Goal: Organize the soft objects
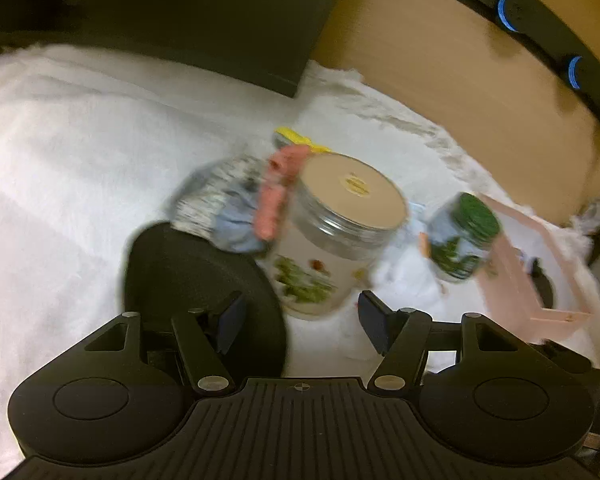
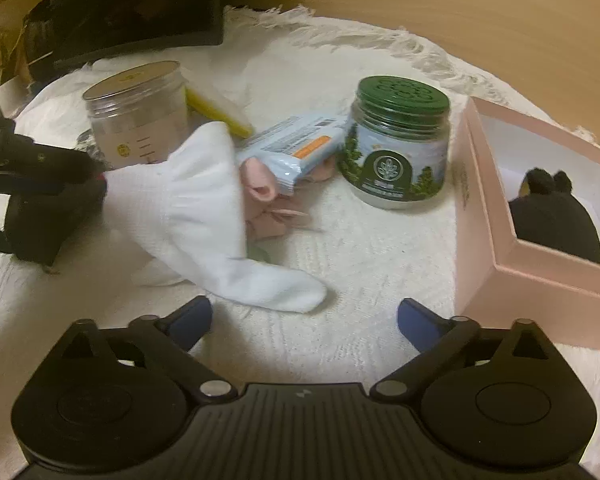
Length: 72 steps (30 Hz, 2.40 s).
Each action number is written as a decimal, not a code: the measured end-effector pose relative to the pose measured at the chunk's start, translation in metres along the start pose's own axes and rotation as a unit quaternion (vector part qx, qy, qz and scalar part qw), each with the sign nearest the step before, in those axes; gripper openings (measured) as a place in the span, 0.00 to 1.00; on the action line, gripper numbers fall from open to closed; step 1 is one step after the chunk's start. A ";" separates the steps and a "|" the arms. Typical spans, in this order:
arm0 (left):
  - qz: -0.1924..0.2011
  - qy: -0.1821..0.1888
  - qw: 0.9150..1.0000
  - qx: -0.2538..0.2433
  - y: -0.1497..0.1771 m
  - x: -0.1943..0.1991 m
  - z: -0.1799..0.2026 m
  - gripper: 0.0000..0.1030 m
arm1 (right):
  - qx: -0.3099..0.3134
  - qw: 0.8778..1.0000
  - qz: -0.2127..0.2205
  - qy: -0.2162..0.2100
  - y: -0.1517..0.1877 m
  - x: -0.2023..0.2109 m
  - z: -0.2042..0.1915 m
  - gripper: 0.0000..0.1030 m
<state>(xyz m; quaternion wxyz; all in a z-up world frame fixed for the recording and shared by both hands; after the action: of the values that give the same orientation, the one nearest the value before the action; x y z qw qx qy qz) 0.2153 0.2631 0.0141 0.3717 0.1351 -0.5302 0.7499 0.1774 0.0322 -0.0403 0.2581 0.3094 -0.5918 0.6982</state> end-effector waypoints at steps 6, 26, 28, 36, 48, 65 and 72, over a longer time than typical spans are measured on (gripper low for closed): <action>0.078 -0.121 0.988 0.053 -0.015 0.029 -0.049 0.65 | -0.003 1.000 0.010 0.001 0.002 0.000 0.001 1.00; -0.010 0.019 0.975 0.220 0.018 -0.018 -0.072 0.26 | 0.008 1.000 0.006 -0.010 0.002 0.001 0.001 1.00; -0.011 0.033 0.972 0.234 0.021 -0.016 -0.074 0.25 | 0.012 1.000 0.004 -0.011 0.002 0.000 0.001 1.00; 0.069 -0.064 0.980 0.177 0.006 0.036 -0.081 0.23 | 0.052 0.998 -0.025 -0.031 -0.007 -0.001 -0.006 1.00; 0.099 -0.089 0.974 0.183 -0.003 0.070 -0.111 0.23 | 0.178 0.983 0.047 -0.023 -0.030 0.031 -0.068 1.00; 0.080 -0.060 0.984 0.150 -0.005 0.075 -0.084 0.23 | 0.088 0.995 0.016 -0.044 -0.088 0.029 -0.044 0.20; 0.080 -0.047 0.984 0.152 -0.005 0.071 -0.075 0.23 | 0.023 0.995 -0.003 -0.095 -0.117 0.043 -0.016 0.18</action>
<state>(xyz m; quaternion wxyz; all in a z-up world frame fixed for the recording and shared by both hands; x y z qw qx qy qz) 0.1841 0.3600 0.0300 0.2599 0.1823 -0.4361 0.8421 0.2311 0.0670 0.0676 0.1954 0.3816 -0.5962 0.6788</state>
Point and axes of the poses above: each gripper's, at about its wrist camera, not at the fingertips, and x roughly against the way its jaws point, z to its right, y to its underside, the point moved 7 cm from there along -x, roughly the way its jaws point, and after that the axes turned 10 degrees about y, right-handed, at the moved point
